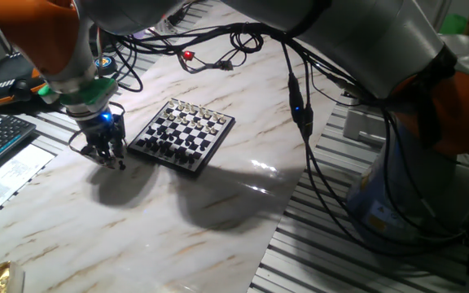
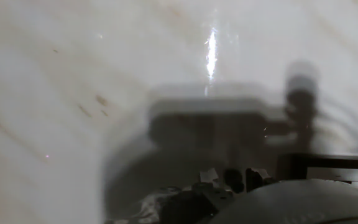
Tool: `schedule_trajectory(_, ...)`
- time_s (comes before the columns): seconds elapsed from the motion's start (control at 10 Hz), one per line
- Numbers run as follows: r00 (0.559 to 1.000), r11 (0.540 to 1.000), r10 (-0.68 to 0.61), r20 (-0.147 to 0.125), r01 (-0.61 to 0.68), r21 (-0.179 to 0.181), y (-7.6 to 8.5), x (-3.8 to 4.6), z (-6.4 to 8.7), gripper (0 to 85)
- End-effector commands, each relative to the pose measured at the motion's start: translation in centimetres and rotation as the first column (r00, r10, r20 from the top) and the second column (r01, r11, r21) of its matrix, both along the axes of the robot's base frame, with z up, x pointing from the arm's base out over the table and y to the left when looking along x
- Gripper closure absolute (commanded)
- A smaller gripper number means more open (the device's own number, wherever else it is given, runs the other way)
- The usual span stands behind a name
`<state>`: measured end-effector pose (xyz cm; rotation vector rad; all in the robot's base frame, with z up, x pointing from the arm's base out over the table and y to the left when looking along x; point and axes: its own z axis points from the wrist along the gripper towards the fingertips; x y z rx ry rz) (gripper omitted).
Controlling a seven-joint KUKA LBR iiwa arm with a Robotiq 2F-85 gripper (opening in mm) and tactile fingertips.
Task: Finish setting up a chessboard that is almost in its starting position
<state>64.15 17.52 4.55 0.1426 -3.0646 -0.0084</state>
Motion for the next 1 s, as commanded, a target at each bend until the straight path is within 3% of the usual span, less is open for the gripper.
schedule_trajectory(0.0,1.0,1.0,0.003,0.004,-0.003,0.001,-0.13,-0.14,-0.25,52.3)
schedule_trajectory(0.6,1.0,1.0,0.018,0.016,-0.018,0.0,-0.3,-0.53,-0.78,57.0)
schedule_trajectory(0.9,0.999,0.999,0.036,0.022,-0.036,0.003,-0.49,-0.58,-0.89,72.3)
